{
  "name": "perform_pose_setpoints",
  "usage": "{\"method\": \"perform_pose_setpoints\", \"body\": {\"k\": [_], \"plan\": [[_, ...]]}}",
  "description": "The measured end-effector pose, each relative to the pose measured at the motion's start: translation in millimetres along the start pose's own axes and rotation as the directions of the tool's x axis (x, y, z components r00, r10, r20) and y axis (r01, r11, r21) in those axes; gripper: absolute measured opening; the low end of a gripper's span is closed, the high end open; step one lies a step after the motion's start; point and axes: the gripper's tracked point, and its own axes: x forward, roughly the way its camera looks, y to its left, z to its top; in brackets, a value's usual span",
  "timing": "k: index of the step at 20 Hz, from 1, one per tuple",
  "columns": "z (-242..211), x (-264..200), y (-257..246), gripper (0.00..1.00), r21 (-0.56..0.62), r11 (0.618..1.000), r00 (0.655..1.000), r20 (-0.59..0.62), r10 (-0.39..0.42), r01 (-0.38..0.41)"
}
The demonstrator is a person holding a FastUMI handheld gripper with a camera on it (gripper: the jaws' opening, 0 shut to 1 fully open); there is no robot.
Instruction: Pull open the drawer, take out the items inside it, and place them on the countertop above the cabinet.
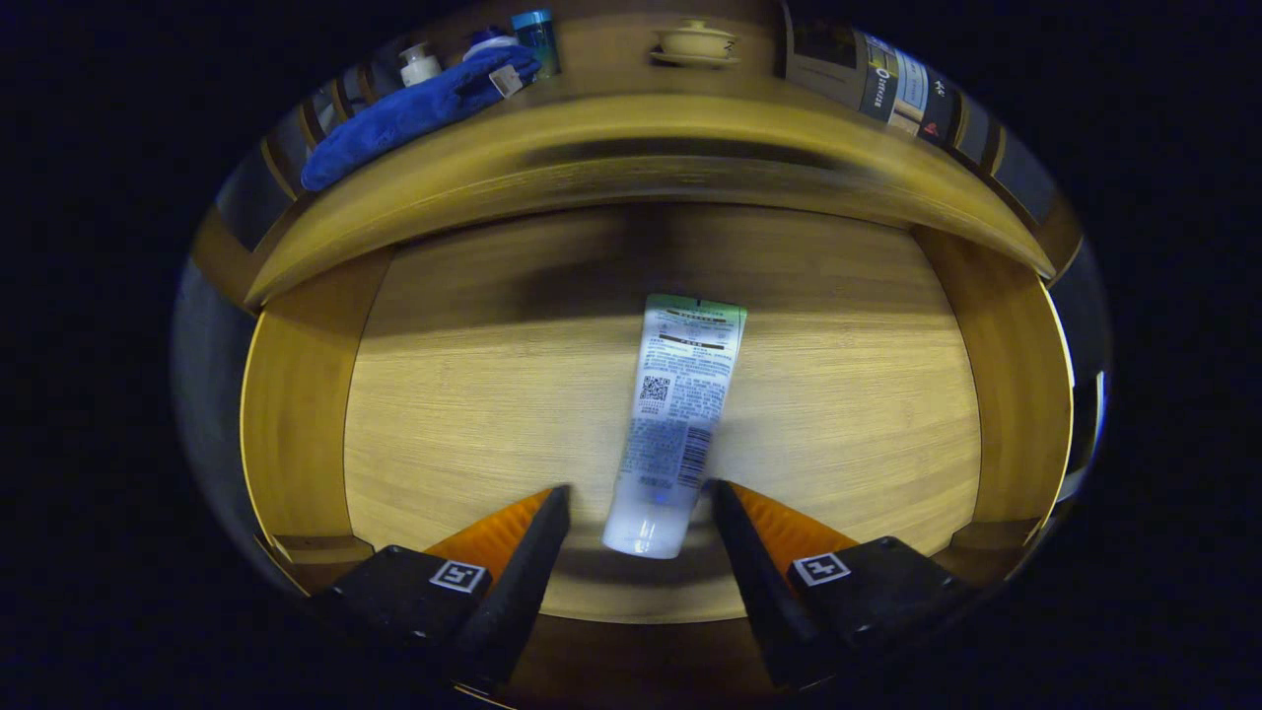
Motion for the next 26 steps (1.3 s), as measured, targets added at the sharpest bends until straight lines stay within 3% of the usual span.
{"method": "perform_pose_setpoints", "body": {"k": [3,5,9,14,26], "plan": [[4.7,7.4,-6.9,0.75,-0.004,1.000,1.000,0.010,-0.028,0.028],[6.5,9.1,-10.4,0.55,0.008,1.000,1.000,0.012,-0.021,0.021],[2.5,-2.6,-6.7,0.45,0.041,0.998,0.999,0.019,0.048,-0.049],[4.3,-11.9,-5.8,0.44,0.056,0.992,0.992,0.051,0.113,-0.116],[5.3,-38.1,-10.3,0.44,0.074,0.982,0.974,0.159,0.163,-0.176]]}}
